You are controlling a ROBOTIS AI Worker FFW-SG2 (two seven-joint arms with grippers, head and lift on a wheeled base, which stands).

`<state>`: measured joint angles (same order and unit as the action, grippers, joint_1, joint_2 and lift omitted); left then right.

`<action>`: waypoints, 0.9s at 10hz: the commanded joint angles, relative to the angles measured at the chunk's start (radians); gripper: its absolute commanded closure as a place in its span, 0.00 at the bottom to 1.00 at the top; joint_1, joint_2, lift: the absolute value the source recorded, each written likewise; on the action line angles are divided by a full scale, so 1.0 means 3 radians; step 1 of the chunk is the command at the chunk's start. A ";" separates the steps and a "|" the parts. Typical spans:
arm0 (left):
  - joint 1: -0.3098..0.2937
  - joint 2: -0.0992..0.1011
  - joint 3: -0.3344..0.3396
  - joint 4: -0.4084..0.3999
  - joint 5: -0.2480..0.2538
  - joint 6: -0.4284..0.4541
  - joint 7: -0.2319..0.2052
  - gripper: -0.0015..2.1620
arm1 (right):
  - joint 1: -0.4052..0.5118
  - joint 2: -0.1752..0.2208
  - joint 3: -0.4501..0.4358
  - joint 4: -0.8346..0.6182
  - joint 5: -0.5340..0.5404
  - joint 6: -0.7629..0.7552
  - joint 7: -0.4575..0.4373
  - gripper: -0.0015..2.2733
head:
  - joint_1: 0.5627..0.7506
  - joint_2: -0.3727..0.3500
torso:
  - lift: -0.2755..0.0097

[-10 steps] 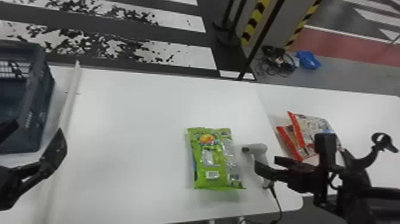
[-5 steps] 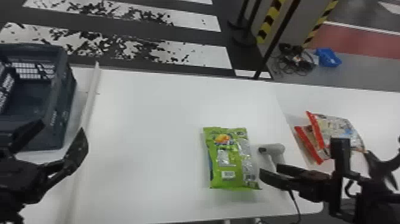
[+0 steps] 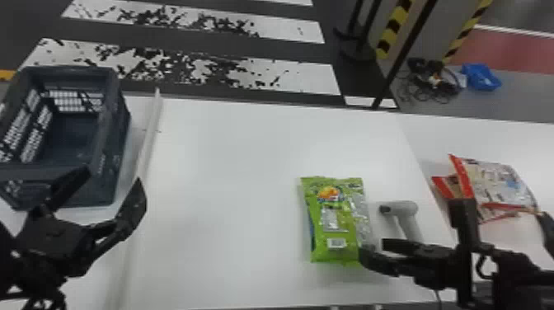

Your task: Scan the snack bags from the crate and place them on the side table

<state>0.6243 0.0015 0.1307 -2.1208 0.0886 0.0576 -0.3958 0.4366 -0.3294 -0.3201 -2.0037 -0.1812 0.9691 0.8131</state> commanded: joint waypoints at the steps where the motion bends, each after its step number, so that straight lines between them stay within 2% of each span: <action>1: 0.0000 -0.0014 0.0009 0.0003 0.0011 0.0000 -0.0005 0.04 | -0.0039 -0.0006 0.0100 0.0093 0.0103 -0.0062 0.0000 0.05 | 0.70 0.31 | 0.64; 3: 0.0000 -0.0014 0.0009 0.0013 0.0022 0.0000 -0.0005 0.04 | -0.0080 -0.0017 0.0167 0.0165 0.0185 -0.0083 -0.0005 0.05 | 0.70 0.32 | 0.64; 4: 0.0000 -0.0014 0.0009 0.0018 0.0032 0.0000 -0.0010 0.04 | -0.0080 -0.0017 0.0182 0.0180 0.0200 -0.0103 -0.0005 0.09 | 0.70 0.33 | 0.64; 5: 0.0000 -0.0014 0.0009 0.0018 0.0037 -0.0010 -0.0015 0.04 | -0.0080 -0.0022 0.0187 0.0180 0.0236 -0.0113 0.0000 0.27 | 0.70 0.33 | 0.64; 7: 0.0000 -0.0014 0.0014 0.0018 0.0042 -0.0010 -0.0020 0.04 | -0.0080 -0.0032 0.0203 0.0175 0.0282 -0.0124 0.0000 0.81 | 0.70 0.32 | 0.64; 9: 0.0010 -0.0014 0.0014 0.0013 0.0047 -0.0020 -0.0025 0.04 | -0.0054 -0.0032 0.0167 0.0175 0.0287 -0.0277 0.0076 0.95 | 0.70 0.32 | 0.64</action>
<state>0.6273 0.0015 0.1349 -2.1164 0.1027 0.0543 -0.4033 0.4183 -0.3390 -0.2662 -1.9513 -0.0953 0.8991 0.8338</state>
